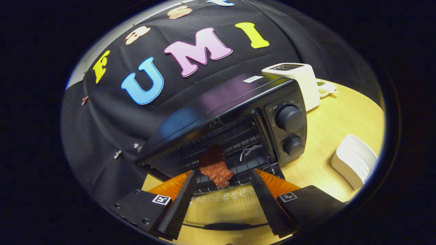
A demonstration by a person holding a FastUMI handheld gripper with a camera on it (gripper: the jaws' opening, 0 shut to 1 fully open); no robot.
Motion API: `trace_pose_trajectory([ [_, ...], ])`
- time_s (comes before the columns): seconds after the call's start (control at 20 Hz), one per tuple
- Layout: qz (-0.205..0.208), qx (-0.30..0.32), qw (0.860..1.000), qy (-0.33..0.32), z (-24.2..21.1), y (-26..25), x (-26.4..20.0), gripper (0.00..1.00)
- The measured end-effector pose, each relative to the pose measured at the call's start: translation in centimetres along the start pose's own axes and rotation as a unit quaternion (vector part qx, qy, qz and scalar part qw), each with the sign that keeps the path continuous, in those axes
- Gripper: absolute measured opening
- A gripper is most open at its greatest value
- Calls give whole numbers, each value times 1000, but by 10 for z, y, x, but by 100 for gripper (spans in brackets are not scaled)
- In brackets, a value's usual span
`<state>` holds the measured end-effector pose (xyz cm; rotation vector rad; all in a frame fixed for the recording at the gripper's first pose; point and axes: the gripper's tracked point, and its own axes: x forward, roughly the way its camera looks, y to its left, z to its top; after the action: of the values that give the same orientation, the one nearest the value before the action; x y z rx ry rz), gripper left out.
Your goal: Open the toaster oven, put the food inside, and close the toaster oven door.
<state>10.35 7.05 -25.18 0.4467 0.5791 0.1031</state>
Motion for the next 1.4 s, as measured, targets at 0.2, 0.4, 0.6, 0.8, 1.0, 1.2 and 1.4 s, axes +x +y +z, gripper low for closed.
trace_pose_trajectory([
  [0.2, -11, -46, 998, 47, -18, -9, -30, 98],
  [0.4, -71, -133, 984, 93, -41, -31, -59, 99],
  [0.6, -66, -168, 976, 122, -64, -19, -76, 98],
  [0.8, -64, -181, 968, 162, -93, -13, -75, 98],
  [1.0, -92, -152, 959, 220, -125, -21, -72, 98],
  [1.2, -127, -157, 948, 245, -147, -32, -62, 98],
  [1.4, -140, -169, 945, 242, -153, -28, -51, 98],
])
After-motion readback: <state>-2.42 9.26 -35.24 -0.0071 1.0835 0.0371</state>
